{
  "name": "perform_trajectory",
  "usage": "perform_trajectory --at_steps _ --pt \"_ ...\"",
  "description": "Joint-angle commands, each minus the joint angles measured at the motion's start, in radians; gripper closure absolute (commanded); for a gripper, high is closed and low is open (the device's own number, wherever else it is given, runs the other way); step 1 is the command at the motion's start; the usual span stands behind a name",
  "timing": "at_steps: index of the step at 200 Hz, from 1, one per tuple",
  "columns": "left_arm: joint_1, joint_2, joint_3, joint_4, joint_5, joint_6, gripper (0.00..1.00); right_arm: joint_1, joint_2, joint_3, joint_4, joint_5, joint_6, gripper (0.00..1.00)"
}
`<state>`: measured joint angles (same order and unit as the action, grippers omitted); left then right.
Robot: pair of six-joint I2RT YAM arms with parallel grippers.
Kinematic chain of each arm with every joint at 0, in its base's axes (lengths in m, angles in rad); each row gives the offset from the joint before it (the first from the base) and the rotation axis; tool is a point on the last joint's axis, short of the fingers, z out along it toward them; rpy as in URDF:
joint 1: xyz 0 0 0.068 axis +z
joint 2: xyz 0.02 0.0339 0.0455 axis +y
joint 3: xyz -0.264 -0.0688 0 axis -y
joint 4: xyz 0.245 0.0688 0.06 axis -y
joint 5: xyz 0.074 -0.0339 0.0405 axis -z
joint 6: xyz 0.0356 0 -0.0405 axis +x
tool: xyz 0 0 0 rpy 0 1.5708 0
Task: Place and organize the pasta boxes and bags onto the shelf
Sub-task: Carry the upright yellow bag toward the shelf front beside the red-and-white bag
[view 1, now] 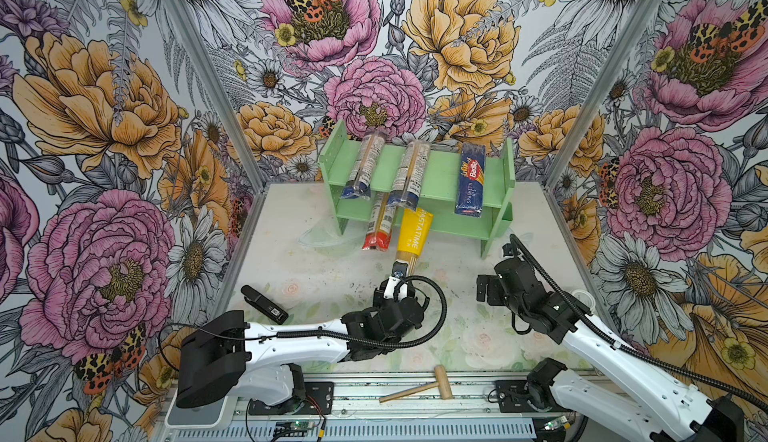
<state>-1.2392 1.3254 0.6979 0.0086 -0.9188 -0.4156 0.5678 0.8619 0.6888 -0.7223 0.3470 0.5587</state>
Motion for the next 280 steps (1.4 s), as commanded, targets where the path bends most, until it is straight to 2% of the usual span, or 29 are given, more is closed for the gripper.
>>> perform_trajectory --at_steps 1,143,280 --pt "0.026 0.007 0.08 0.136 0.007 0.03 1.0 -0.009 -0.015 -0.004 -0.003 0.016 -0.003 0.01" --pt "0.136 0.139 0.233 0.181 0.107 0.119 1.0 -0.011 -0.009 0.008 -0.014 0.004 -0.007 0.01" --pt "0.233 0.264 0.356 0.199 0.182 0.131 1.0 -0.011 -0.014 0.008 -0.022 0.0 -0.006 0.0"
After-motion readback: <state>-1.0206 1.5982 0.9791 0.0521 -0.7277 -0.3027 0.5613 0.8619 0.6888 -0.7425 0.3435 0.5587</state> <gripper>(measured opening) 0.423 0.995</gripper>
